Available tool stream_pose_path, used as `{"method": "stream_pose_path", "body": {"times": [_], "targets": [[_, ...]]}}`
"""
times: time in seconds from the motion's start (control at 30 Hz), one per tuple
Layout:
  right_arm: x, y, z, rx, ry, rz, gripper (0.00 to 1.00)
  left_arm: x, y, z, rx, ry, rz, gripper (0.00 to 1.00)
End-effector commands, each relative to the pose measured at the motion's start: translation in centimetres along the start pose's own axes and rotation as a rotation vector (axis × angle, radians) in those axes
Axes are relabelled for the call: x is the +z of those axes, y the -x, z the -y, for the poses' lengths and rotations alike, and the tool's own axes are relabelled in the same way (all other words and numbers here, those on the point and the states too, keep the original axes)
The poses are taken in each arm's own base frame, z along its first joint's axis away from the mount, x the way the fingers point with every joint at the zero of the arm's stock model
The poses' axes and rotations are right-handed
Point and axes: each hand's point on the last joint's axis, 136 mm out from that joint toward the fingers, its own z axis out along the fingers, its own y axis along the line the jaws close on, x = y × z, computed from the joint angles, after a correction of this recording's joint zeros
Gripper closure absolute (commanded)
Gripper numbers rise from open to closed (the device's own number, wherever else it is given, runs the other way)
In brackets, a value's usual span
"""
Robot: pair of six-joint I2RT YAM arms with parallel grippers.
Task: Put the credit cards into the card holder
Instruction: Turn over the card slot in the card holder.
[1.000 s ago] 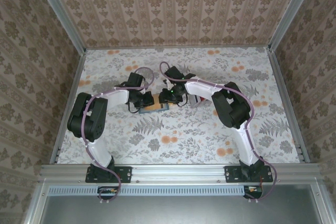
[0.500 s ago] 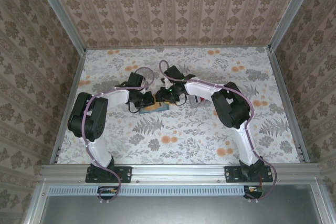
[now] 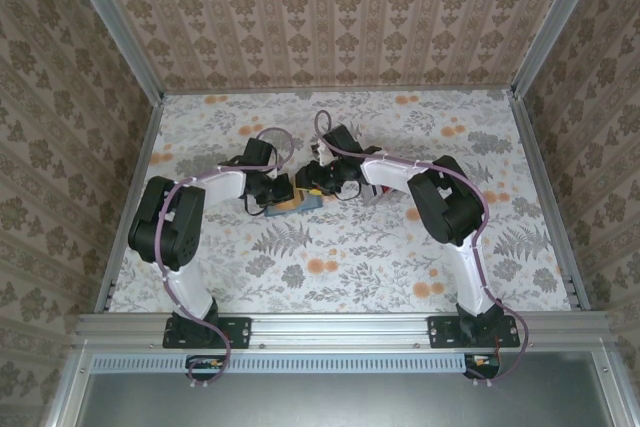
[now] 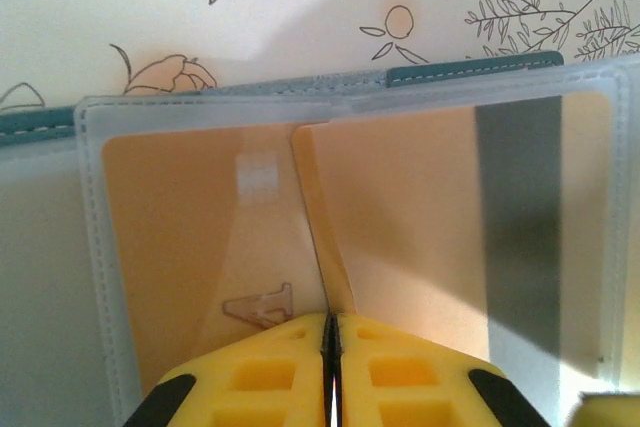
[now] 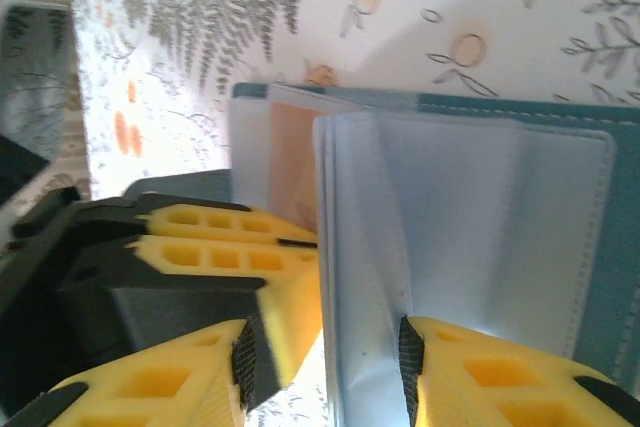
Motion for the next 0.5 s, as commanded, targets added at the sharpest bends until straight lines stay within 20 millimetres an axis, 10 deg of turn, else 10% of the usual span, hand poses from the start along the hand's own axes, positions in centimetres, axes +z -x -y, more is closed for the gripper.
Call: {"method": "stream_pose_path", "body": {"times": [0.0,0.47], "targets": [[-1.1,0.6,-3.9,-0.03,0.135,0.01,0.55,0.2,-1.2,-1.3,-0.025,0.054,-0.026,0.88],[0.3,0.0,-4.0,-0.01,0.178,-0.058,0.56,-0.8,-0.4,-0.7,-0.026,0.04,0.015,0.74]]}}
